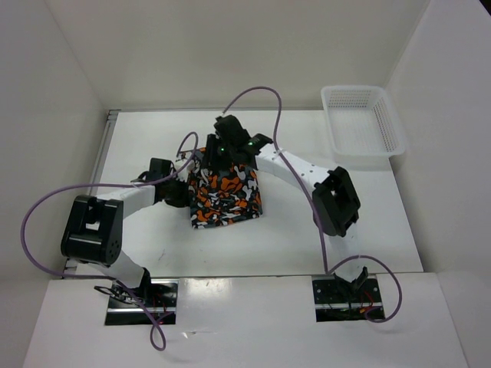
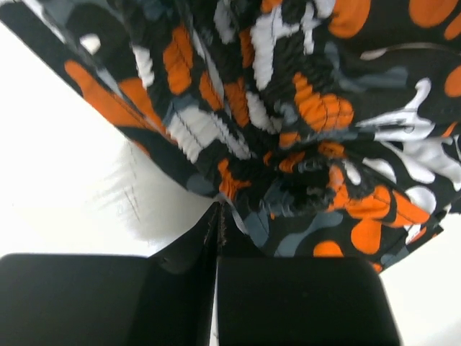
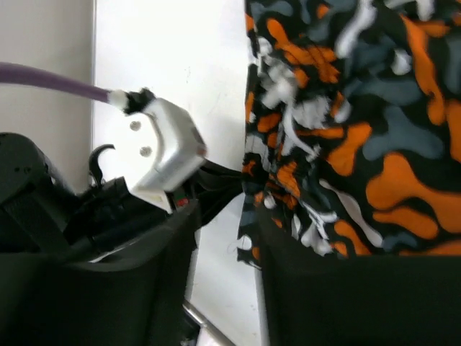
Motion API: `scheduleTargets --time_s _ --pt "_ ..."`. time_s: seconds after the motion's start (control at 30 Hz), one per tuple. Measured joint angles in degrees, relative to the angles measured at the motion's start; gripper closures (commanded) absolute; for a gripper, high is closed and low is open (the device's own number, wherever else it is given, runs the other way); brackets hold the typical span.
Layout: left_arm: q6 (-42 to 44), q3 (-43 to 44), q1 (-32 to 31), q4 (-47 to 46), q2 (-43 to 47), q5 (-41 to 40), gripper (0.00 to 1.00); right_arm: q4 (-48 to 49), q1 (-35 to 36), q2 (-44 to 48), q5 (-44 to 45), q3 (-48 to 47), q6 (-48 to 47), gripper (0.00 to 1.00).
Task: Fold and stack the shorts
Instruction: Fold the shorts
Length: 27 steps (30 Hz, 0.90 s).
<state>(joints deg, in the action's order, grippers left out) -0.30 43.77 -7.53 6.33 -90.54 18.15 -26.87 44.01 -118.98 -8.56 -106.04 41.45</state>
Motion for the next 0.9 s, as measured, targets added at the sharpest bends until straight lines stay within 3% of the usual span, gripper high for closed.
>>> scheduleTargets --time_s 0.07,0.1,0.17,0.33,0.43,0.5,0.6,0.9 --pt "0.02 0.07 0.26 1.55 0.57 -0.33 1.0 1.53 -0.81 3.63 0.42 5.66 0.09 0.86" --pt "0.02 0.11 0.35 2.43 1.11 -0.46 1.0 1.4 -1.53 5.6 0.96 8.24 0.02 0.89" --pt "0.04 0.76 0.79 4.94 2.58 -1.22 0.99 1.27 -3.65 9.27 2.67 12.09 0.57 0.89" --pt "0.09 5.73 1.99 10.23 8.92 -2.78 0.73 1.81 -9.07 17.79 7.28 20.48 0.68 0.89" --pt "0.11 11.21 1.29 12.02 11.74 -1.68 0.69 2.08 -9.9 21.14 8.39 25.05 0.7 0.89" --pt "0.13 15.56 -0.46 12.0 10.86 -0.59 0.57 2.1 -9.88 21.79 8.37 26.95 0.7 0.89" --pt "0.37 19.28 -3.61 10.56 6.78 1.11 0.23 2.23 -9.88 21.81 8.37 28.76 0.85 0.87" --pt "0.04 17.73 -5.49 9.16 -5.77 1.64 0.27 2.6 -11.3 28.94 8.55 35.6 1.09 0.86"
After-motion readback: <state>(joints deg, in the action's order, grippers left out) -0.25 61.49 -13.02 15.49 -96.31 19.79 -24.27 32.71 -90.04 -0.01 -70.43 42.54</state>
